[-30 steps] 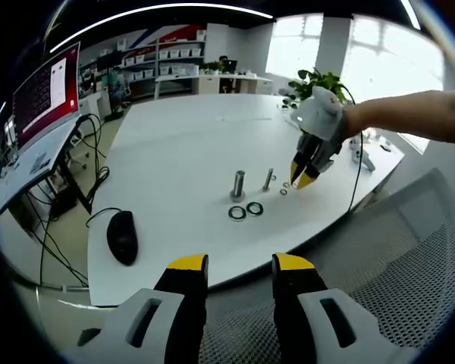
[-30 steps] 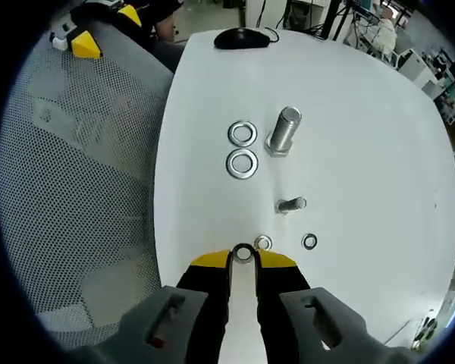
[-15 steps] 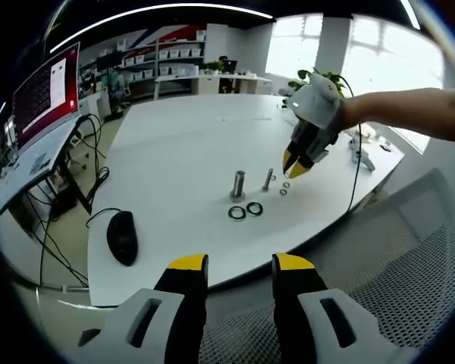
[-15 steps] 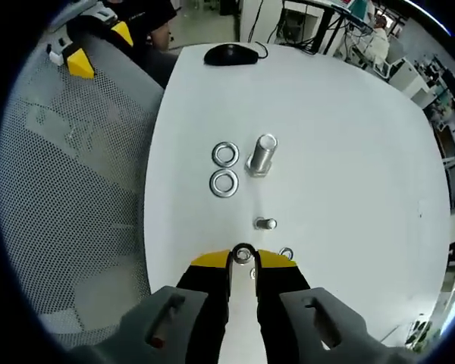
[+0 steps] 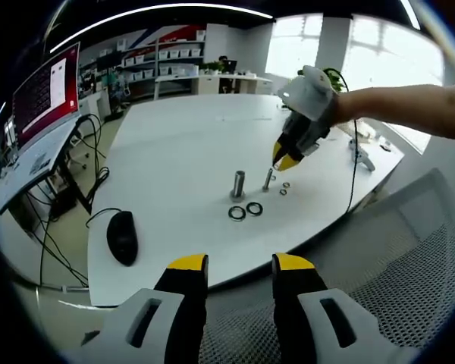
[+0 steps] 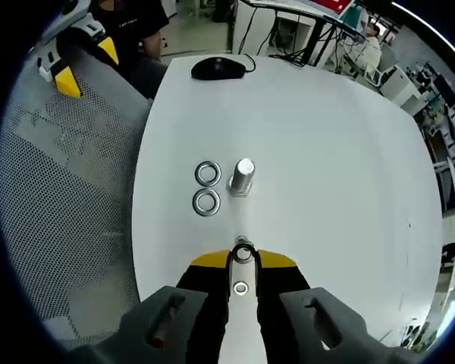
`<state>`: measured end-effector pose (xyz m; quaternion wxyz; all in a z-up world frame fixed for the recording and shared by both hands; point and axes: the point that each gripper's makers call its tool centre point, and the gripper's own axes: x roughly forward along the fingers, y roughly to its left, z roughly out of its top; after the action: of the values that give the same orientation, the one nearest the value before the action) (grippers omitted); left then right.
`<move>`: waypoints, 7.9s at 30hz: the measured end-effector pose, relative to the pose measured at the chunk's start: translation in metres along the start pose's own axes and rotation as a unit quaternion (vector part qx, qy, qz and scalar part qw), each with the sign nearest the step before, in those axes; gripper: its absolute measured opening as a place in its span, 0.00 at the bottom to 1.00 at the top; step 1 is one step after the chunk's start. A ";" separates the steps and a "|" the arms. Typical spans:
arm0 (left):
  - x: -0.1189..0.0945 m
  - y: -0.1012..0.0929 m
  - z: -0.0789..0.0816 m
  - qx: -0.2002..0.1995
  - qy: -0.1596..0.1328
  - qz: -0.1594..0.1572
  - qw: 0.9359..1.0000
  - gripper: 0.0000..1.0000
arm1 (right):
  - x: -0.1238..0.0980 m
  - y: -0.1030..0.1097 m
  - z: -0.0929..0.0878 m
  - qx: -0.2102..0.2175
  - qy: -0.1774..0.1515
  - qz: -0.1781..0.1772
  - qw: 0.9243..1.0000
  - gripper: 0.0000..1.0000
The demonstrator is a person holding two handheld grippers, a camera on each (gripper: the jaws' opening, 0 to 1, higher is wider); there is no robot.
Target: Place the washer onto the threaded stud by aligning its center hole with the stud, sliding it down to the base, and recovering from edge contact or off-axis alignment until the washer reaches the visible bottom stop.
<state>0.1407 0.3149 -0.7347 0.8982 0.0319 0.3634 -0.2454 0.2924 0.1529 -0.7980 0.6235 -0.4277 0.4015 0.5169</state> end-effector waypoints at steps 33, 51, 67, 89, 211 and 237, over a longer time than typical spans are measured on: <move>0.004 -0.017 -0.015 0.003 0.056 -0.044 0.997 0.06 | 0.015 -0.003 -0.003 -0.010 0.034 0.030 0.999 0.13; 0.004 -0.017 -0.015 0.020 0.055 -0.050 0.997 0.10 | 0.042 -0.001 -0.010 -0.010 0.052 0.043 0.998 0.13; 0.005 -0.019 -0.019 0.025 0.064 -0.057 0.996 0.12 | 0.053 0.006 -0.013 -0.013 0.064 0.053 0.996 0.13; 0.005 -0.020 -0.020 0.017 0.066 -0.063 0.996 0.11 | 0.062 0.001 -0.025 -0.008 0.081 0.054 0.995 0.13; 0.006 -0.021 -0.019 0.010 0.065 -0.060 0.996 0.11 | 0.055 0.025 -0.056 0.056 0.115 0.038 0.991 0.15; 0.005 -0.020 -0.019 0.009 0.063 -0.058 0.996 0.12 | 0.051 0.028 -0.057 0.067 0.101 0.029 0.992 0.14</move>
<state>0.1227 0.3000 -0.7497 0.8574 0.0347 0.4182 -0.2979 0.2692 0.1168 -0.8676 0.5921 -0.4228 0.5084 0.4607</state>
